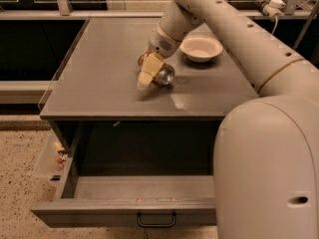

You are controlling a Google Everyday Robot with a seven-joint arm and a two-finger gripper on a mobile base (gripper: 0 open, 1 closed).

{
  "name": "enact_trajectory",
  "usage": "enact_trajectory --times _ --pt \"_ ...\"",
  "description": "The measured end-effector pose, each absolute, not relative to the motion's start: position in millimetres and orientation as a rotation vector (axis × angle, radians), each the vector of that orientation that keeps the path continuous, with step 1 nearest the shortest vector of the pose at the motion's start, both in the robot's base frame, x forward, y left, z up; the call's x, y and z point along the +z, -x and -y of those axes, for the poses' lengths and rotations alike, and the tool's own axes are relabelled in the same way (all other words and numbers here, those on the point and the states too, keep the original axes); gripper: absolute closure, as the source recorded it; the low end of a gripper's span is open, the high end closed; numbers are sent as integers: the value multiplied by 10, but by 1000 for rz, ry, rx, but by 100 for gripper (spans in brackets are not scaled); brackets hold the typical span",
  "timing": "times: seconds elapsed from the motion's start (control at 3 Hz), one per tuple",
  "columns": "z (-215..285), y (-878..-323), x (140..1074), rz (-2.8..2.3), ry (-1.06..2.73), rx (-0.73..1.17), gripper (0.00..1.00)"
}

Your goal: Place orange can into top drawer

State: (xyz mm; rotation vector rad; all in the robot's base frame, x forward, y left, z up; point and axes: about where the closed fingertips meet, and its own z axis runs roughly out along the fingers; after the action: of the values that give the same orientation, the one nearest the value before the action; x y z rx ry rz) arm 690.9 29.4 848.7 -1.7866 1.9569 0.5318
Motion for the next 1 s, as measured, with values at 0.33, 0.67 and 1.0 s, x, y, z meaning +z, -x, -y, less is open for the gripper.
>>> enact_trajectory --times 0.33,0.67,1.0 --pt "-327 -6901 8328 -1994 1785 557 0" --pt "-328 -6901 8326 -1994 1784 557 20" --pt "-328 -6901 8326 -1994 1784 557 42"
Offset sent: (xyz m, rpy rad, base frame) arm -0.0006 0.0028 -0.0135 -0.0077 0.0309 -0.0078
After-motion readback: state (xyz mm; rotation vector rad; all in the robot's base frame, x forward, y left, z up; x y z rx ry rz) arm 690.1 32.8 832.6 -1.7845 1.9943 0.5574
